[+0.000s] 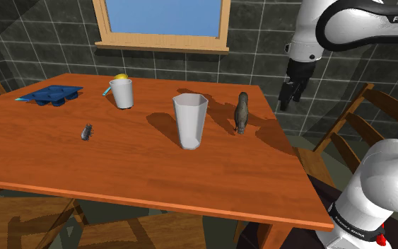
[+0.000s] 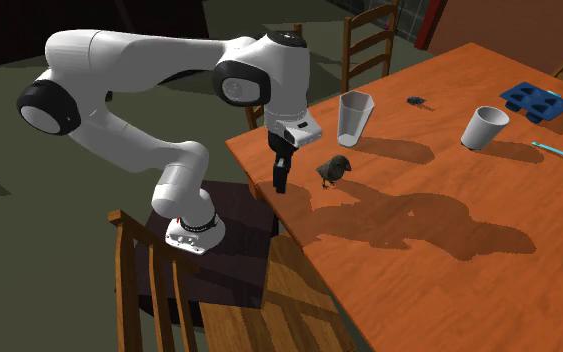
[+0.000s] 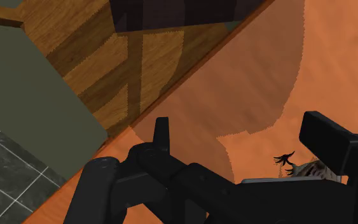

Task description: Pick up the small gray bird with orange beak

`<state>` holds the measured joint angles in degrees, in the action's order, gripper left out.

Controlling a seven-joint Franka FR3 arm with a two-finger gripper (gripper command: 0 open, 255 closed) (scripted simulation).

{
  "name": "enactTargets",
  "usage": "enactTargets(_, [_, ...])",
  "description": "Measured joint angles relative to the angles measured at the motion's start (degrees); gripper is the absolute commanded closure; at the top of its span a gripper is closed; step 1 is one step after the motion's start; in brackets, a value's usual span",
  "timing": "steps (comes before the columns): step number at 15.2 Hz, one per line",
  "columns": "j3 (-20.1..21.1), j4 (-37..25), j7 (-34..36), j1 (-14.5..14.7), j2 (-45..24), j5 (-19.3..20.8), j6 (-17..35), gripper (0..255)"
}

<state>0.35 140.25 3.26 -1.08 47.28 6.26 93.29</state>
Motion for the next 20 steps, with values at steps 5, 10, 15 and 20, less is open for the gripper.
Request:
enactTargets(5, [2.05, -5.25, 6.93, -0.85, -6.79, -3.7, 0.94, 0])
enactTargets(10, [4.21, -14.82, 17.57, -2.54, -17.2, -8.55, 1.53, 0])
enactTargets(15, [5.52, -25.38, 27.3, -3.92, -27.38, -12.1, 1.52, 0])
enactTargets(20, [5.66, -23.23, 28.29, -4.06, -28.28, -12.6, 4.61, 0])
